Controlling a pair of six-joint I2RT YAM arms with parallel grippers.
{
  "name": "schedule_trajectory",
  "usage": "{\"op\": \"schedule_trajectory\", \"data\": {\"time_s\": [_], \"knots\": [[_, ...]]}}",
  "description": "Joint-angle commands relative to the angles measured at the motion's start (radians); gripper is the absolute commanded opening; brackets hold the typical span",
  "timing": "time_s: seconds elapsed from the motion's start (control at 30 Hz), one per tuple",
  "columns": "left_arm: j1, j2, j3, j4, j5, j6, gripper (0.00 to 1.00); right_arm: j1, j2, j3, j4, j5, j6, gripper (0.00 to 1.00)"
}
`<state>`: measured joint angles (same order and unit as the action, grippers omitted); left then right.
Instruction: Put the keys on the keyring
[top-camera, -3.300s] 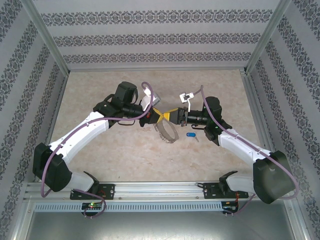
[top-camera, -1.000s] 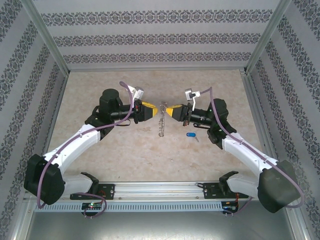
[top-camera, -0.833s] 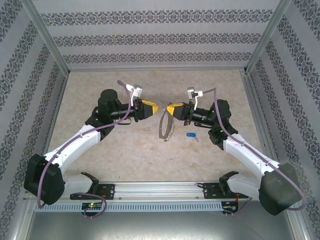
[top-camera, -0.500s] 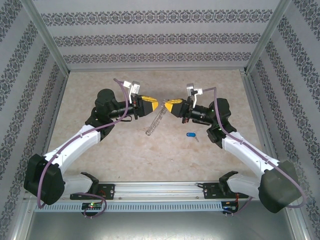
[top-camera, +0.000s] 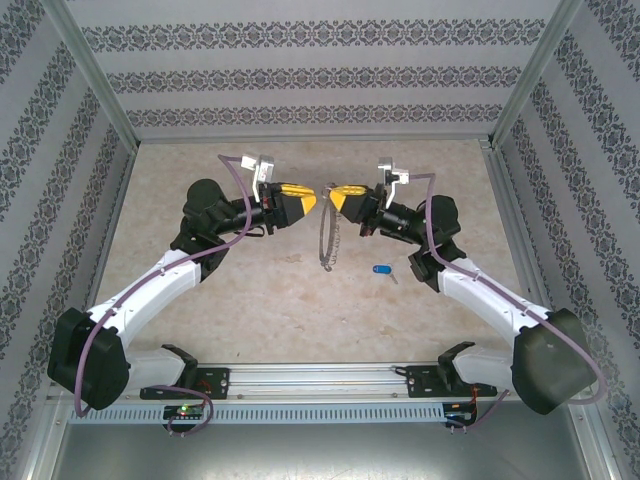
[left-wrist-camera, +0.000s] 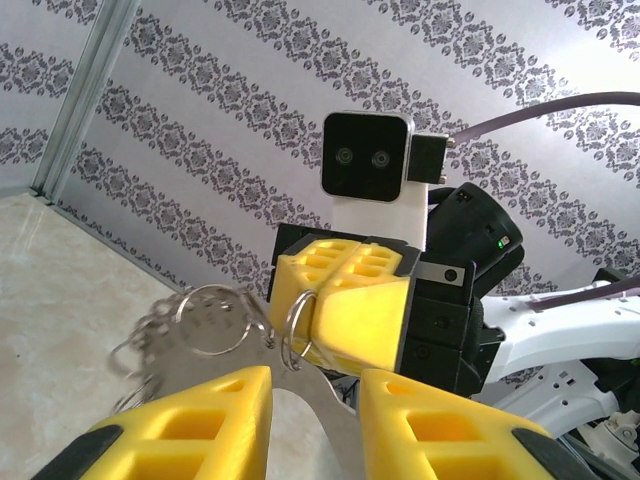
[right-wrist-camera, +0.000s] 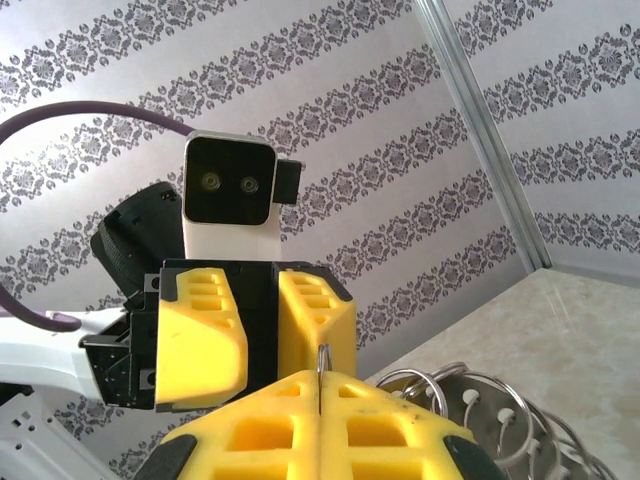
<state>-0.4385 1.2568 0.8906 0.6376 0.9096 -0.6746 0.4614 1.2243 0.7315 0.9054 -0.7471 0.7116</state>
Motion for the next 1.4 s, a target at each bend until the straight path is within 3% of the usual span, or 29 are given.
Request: {"op": "schedule_trajectory", "data": {"time_s": [0.0, 0.73, 1.03, 1.37], "knots": [[-0.007, 0.004, 0.043, 0.092, 0.020, -0.026, 0.29, 0.014, 0.012, 0.046, 0.139, 0.023, 0.024, 0.00], [-0.019, 0.064, 0.082, 0.098, 0.011, -0.001, 0.29, 0.033, 0.066, 0.046, 0.216, 0.009, 0.075, 0.00], [-0.016, 0.008, 0.084, -0.048, -0.026, 0.115, 0.29, 0.031, 0.046, 0.019, 0.208, 0.018, 0.066, 0.00], [-0.014, 0.014, 0.129, -0.098, 0.026, 0.148, 0.30, 0.031, 0.057, 0.029, 0.207, -0.013, 0.081, 0.00]]}}
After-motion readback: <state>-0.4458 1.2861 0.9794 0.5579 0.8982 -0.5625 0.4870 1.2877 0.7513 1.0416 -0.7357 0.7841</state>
